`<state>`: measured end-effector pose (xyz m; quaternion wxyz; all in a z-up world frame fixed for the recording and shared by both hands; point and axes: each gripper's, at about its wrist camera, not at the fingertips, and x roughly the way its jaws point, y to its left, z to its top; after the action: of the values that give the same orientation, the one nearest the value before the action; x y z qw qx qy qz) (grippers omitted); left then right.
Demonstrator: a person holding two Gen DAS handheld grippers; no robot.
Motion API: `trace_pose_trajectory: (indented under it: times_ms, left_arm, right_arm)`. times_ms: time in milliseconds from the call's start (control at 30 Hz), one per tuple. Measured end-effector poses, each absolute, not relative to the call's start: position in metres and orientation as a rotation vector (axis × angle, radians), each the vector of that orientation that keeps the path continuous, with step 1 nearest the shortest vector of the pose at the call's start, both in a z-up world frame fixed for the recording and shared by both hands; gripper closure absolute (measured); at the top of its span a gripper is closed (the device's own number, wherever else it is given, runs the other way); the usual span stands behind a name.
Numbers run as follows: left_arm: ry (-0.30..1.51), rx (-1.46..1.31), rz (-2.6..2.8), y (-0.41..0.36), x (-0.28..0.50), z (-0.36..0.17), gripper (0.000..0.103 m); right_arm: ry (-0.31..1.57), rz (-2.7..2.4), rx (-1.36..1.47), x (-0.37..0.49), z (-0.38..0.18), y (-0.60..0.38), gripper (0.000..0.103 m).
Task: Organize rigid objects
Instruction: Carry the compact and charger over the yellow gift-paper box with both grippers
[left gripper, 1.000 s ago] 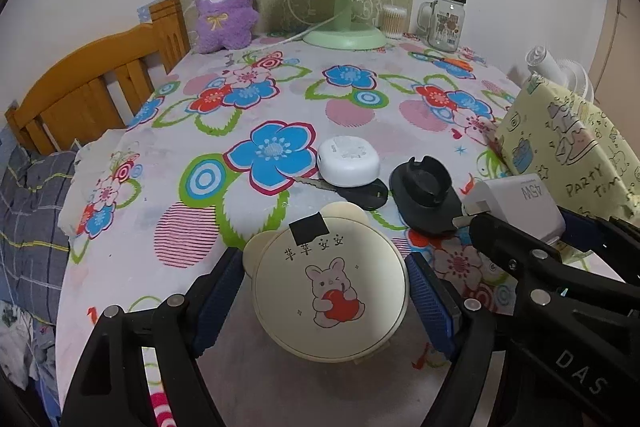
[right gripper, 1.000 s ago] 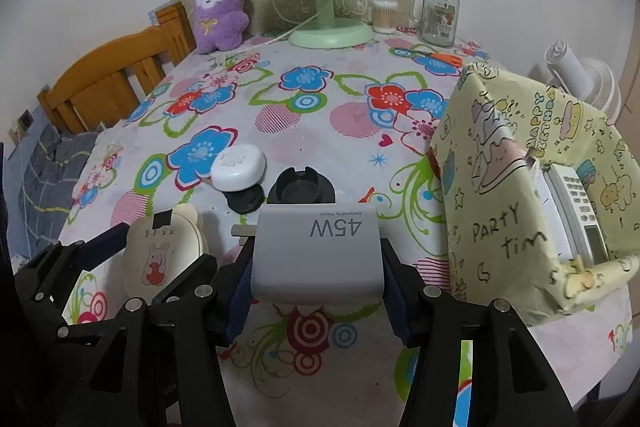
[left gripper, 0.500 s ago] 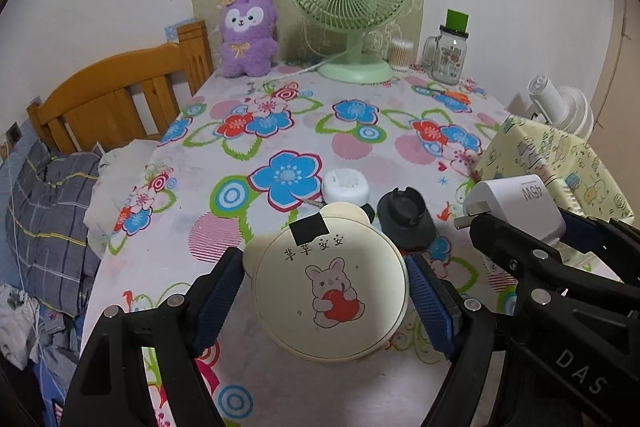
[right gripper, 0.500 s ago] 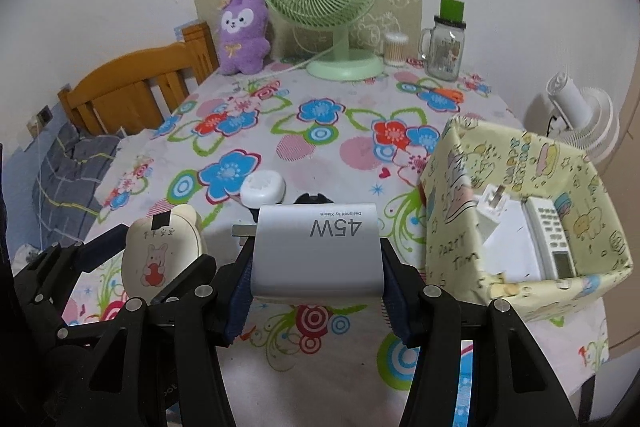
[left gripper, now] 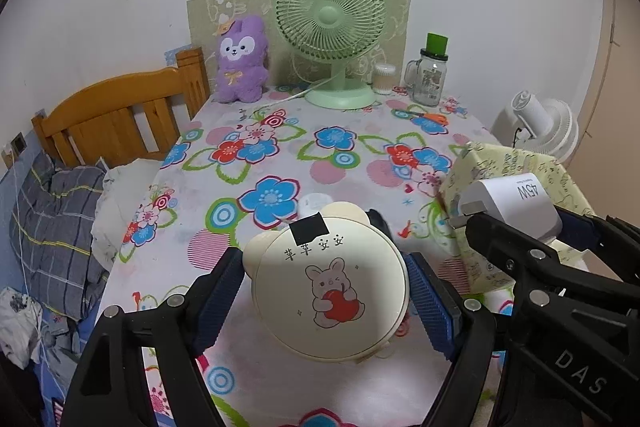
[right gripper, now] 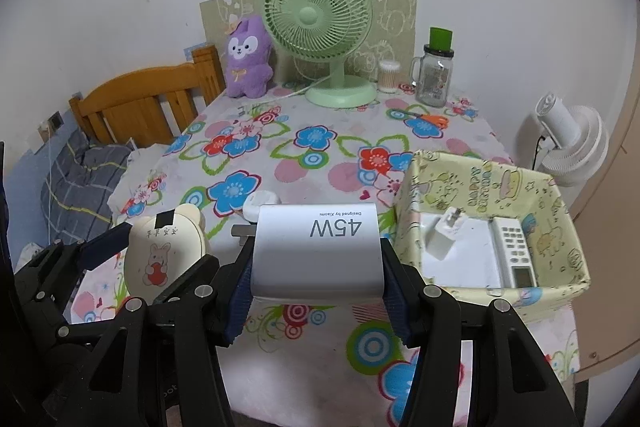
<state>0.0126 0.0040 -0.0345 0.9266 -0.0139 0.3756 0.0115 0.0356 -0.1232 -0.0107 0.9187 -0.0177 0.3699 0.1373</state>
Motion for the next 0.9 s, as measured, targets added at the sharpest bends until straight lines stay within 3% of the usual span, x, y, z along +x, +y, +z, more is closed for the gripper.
trace_pose_trajectory:
  times_ms: [900]
  left_arm:
    - [0.718, 0.027, -0.048, -0.059, 0.027, -0.005, 0.021]
  right_arm:
    - [0.702, 0.209, -0.03, 0.037, 0.021, -0.186, 0.044]
